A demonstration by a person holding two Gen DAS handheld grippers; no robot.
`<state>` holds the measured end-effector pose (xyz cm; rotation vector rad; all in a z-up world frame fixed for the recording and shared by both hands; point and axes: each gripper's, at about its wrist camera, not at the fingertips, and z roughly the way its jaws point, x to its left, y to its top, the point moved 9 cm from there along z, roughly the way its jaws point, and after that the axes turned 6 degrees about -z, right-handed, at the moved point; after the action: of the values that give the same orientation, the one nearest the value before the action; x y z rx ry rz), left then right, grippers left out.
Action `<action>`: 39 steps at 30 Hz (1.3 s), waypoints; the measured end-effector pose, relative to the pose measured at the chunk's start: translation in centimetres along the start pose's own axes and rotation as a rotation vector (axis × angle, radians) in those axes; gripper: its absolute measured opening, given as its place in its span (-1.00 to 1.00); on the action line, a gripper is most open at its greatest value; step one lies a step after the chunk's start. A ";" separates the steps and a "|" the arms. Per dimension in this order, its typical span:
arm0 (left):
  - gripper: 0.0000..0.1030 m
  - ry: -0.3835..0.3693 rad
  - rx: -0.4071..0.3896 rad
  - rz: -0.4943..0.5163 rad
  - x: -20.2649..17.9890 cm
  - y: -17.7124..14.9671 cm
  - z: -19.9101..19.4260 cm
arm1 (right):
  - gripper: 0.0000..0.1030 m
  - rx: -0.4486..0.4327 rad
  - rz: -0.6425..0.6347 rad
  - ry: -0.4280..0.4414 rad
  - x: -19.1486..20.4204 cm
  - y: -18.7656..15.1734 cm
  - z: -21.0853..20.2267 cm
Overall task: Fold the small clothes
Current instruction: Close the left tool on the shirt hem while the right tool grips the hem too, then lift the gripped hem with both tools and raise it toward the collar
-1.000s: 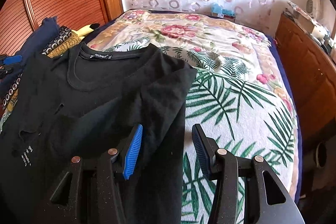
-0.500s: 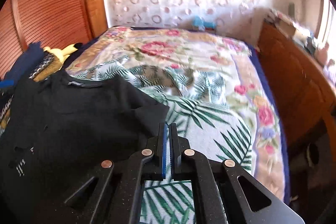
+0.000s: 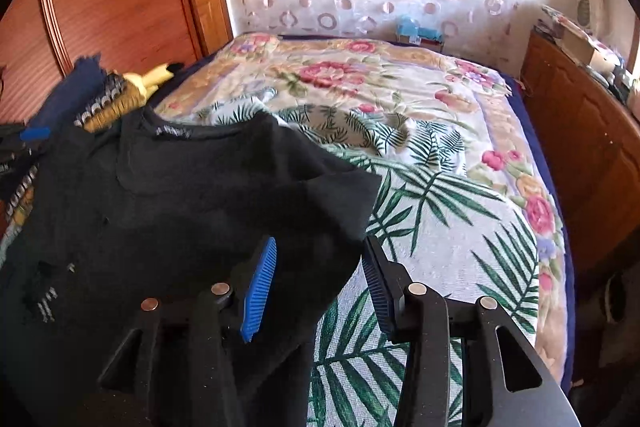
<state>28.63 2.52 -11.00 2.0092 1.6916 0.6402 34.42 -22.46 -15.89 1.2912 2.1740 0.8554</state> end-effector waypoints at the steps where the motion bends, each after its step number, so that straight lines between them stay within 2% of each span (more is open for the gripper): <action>1: -0.29 0.004 0.007 0.002 0.0 0.1 0.3 | -0.10 0.011 -0.004 -0.003 -0.1 -0.1 0.3; 6: -0.19 0.018 0.022 0.019 -0.3 0.3 1.1 | -0.09 0.008 -0.009 -0.005 -0.3 0.2 0.0; 10: -0.19 0.024 0.021 0.033 -0.4 0.4 1.6 | -0.09 0.010 -0.014 -0.009 -0.3 0.3 0.1; 11: -0.29 0.021 0.020 0.031 -0.4 0.4 1.5 | -0.09 0.010 -0.011 -0.006 -0.2 0.3 0.0; 12: -0.54 0.019 0.022 0.028 -0.3 0.4 1.4 | -0.09 0.009 -0.010 -0.005 -0.1 0.4 -0.1; 15: -0.91 0.001 0.008 0.023 -0.3 0.5 0.7 | -0.07 0.014 -0.020 -0.011 0.3 0.5 -0.1; 19: -0.92 -0.050 -0.082 0.000 -0.6 1.0 -2.1 | 0.00 0.039 -0.008 -0.029 -0.2 1.1 0.6; 21: -0.93 -0.065 -0.135 -0.009 -0.7 1.2 -4.0 | 0.10 0.045 0.002 -0.040 -0.6 1.5 0.9; 25: -0.93 -0.097 -0.215 -0.014 -1.1 1.2 -7.3 | 0.10 0.053 0.041 -0.043 -1.3 2.1 1.6; 26: -0.93 -0.108 -0.224 -0.014 -1.1 1.1 -7.8 | -0.04 0.058 0.037 -0.043 -1.1 2.2 1.6; 27: -0.93 -0.113 -0.230 -0.014 -1.2 1.0 -8.3 | -0.52 0.055 0.025 -0.027 -0.5 2.3 1.5; 28: -0.93 -0.119 -0.236 -0.014 -1.3 0.7 -8.7 | -0.84 0.058 0.015 0.002 0.3 2.4 1.4; 30: -0.93 -0.129 -0.249 -0.015 -1.4 0.1 -9.5 | -0.88 0.041 -0.011 -0.004 1.7 2.4 0.6; 35: -0.93 -0.156 -0.281 -0.024 -1.9 -2.3 -11.8 | -0.88 -0.123 -0.038 -0.039 4.5 2.9 -5.5; 39: -0.93 -0.176 -0.318 -0.041 -2.0 -5.1 -14.0 | -0.89 -0.212 -0.029 -0.042 5.7 0.4 -10.8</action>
<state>15.90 1.82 -3.06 1.7484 1.4251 0.6509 24.94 -20.21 -8.57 1.1607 2.0032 1.0074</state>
